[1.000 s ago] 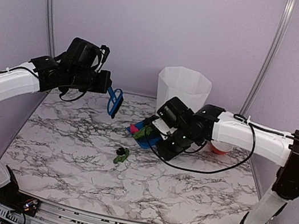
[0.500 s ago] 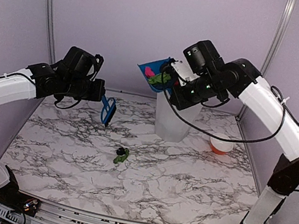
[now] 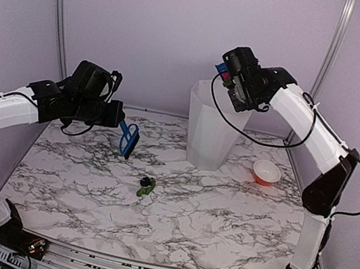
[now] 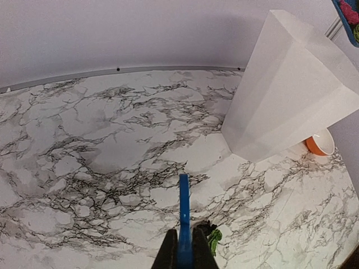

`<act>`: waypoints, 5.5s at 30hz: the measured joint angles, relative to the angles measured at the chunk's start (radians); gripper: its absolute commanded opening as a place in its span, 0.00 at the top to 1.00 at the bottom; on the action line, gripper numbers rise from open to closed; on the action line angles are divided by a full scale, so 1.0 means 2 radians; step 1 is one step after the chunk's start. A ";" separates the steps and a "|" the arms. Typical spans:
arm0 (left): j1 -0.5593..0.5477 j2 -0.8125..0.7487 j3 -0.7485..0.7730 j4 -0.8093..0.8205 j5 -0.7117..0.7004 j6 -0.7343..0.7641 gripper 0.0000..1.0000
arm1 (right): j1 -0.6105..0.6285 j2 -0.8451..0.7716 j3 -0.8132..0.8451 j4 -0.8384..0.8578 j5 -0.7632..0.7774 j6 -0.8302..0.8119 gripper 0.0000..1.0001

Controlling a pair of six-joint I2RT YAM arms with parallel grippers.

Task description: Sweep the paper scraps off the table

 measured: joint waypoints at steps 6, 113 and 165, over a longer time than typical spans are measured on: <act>0.000 -0.009 -0.022 0.003 0.003 -0.007 1.00 | 0.008 -0.001 -0.159 0.246 0.182 -0.208 1.00; -0.109 0.137 0.028 0.034 0.065 -0.011 1.00 | 0.185 -0.059 -0.525 0.166 -0.451 0.138 1.00; -0.045 -0.056 -0.051 -0.001 -0.043 -0.033 1.00 | -0.016 0.009 -0.064 0.165 0.091 -0.090 1.00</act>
